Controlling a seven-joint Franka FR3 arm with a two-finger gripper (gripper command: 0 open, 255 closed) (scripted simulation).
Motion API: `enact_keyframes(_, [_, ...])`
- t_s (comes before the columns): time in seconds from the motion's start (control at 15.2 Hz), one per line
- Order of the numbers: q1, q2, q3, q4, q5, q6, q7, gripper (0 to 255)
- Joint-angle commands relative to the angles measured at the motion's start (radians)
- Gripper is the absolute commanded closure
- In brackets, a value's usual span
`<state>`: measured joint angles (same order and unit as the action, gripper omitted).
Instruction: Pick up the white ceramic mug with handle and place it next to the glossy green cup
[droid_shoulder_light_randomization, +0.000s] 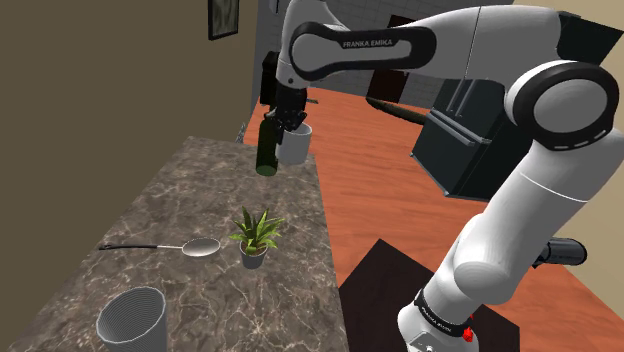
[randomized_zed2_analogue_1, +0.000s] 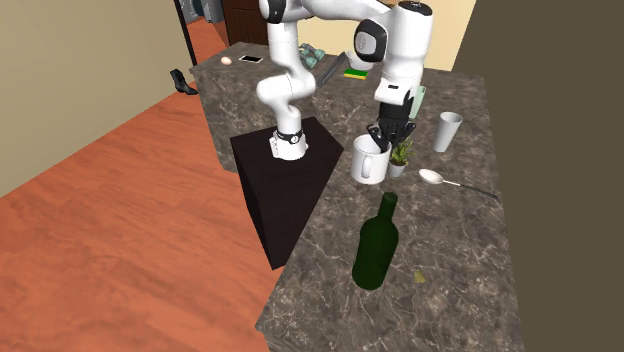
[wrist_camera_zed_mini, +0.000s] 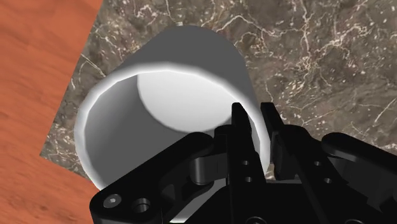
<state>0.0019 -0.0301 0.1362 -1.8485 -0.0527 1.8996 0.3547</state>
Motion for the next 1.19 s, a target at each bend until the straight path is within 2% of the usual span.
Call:
enact_keyframes(0.0, [-0.001,-0.002,-0.001,0.024,0.001,-0.026,-0.003,255])
enact_keyframes(0.26, [-0.001,-0.001,-0.001,0.075,0.001,-0.075,-0.006,255])
enact_keyframes(0.66, [0.044,-0.169,0.049,-0.107,0.027,-0.063,0.082,255])
enact_keyframes(1.12, [0.106,-0.337,0.120,-0.261,0.075,-0.078,0.193,255])
